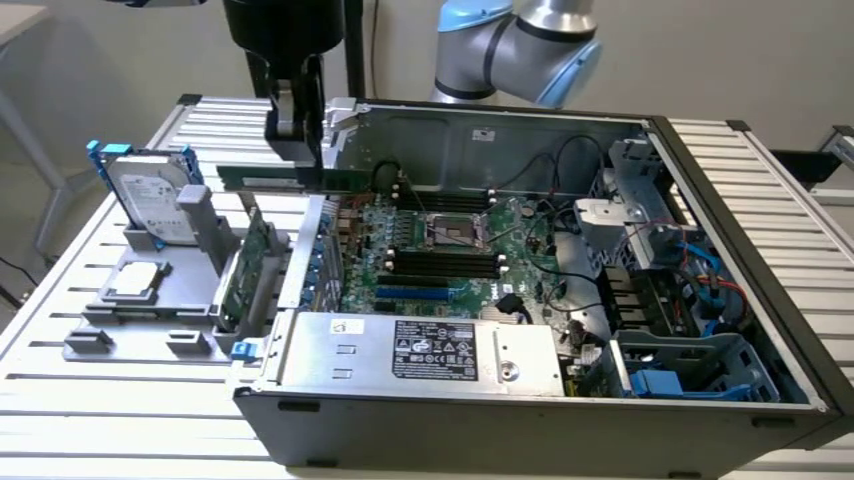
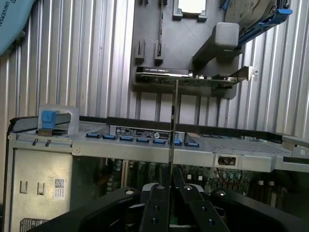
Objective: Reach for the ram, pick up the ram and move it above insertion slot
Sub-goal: 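Pick up the ram and move it above insertion slot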
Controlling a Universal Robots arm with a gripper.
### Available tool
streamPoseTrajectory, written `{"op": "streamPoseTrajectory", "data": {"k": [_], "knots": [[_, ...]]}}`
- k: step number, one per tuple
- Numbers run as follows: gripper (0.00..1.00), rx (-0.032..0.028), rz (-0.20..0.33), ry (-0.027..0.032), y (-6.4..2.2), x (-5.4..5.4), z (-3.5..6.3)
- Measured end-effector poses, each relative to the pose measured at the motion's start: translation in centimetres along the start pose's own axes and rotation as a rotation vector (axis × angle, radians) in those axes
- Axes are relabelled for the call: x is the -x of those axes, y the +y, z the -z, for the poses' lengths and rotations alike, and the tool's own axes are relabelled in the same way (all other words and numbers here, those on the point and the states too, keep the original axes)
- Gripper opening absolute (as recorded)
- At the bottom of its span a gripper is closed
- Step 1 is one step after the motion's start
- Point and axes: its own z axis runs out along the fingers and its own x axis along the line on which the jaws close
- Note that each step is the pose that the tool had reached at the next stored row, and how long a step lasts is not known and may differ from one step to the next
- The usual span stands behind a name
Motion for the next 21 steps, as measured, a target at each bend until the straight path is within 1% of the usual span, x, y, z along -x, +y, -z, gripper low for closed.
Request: {"op": "streamPoseTrajectory", "data": {"k": [9, 16, 21], "knots": [[0.13, -0.0001, 0.0, -0.0011, -2.8, 0.6, 0.14], [0.13, -0.0001, 0.0, -0.002, -5.21, 1.1, 0.18], [0.13, -0.0002, 0.0, -0.002, -6.99, 1.6, 0.2]]}}
